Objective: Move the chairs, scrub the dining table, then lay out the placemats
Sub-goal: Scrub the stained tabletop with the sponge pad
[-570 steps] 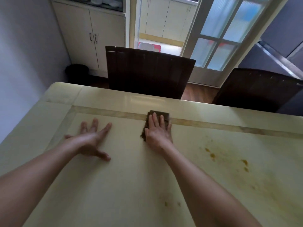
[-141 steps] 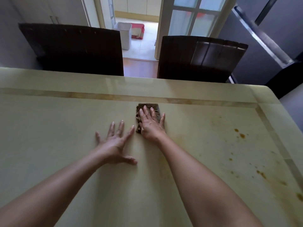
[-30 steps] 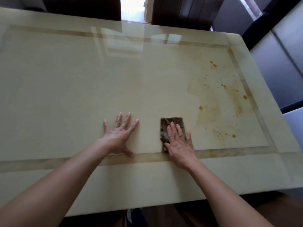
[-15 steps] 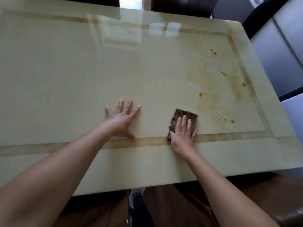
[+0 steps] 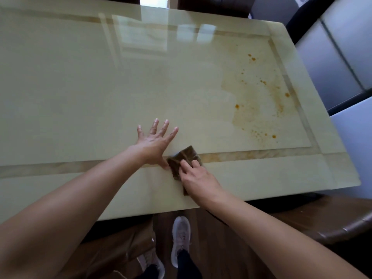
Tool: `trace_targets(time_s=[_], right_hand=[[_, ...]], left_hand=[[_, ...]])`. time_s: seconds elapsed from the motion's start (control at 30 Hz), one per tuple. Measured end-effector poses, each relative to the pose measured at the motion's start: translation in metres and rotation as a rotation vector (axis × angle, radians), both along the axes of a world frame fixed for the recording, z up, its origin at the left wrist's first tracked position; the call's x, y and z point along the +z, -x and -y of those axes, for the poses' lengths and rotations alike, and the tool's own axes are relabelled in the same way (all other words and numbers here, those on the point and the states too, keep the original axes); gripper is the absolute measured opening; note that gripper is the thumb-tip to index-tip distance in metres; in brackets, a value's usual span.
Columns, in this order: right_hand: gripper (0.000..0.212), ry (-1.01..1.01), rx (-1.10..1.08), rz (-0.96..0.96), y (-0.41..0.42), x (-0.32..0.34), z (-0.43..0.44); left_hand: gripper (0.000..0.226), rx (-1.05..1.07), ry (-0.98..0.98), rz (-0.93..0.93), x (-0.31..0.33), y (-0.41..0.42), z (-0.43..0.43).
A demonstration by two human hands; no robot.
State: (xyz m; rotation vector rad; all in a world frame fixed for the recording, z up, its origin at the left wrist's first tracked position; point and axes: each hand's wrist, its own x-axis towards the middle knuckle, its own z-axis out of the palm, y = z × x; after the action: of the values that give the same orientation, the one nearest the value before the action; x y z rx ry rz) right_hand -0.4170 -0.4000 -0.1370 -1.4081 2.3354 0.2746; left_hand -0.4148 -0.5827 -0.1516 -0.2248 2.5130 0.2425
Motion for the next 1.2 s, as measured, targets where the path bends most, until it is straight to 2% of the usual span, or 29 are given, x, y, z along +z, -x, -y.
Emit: trace_targets(time_s=[0.13,0.33,0.53,0.8,1.03,1.2], right_hand=[[0.029,-0.021,-0.058,0.052,0.019,0.006,-0.036],[0.035,-0.064,-0.220,0.059,0.052,0.002,-0.088],[0.041,-0.071,-0.264,0.060,0.074,0.000,-0.122],[0.035,-0.096,-0.418,0.078,0.120,0.002,-0.182],[0.038,-0.031,-0.532,0.138,0.151,-0.004,-0.175],[0.041,0.058,-0.446,0.062,0.148,-0.007,-0.149]], left_hand=[[0.126,-0.010,-0.033,0.020,0.001,-0.002,-0.014],[0.128,-0.006,-0.060,0.044,-0.001,0.003,-0.038],[0.129,-0.009,-0.046,0.067,-0.004,0.016,-0.086],[0.133,0.042,0.017,0.079,0.005,0.050,-0.126],[0.135,0.153,0.004,0.116,0.005,0.075,-0.122],[0.136,0.201,-0.062,0.143,-0.001,0.077,-0.121]])
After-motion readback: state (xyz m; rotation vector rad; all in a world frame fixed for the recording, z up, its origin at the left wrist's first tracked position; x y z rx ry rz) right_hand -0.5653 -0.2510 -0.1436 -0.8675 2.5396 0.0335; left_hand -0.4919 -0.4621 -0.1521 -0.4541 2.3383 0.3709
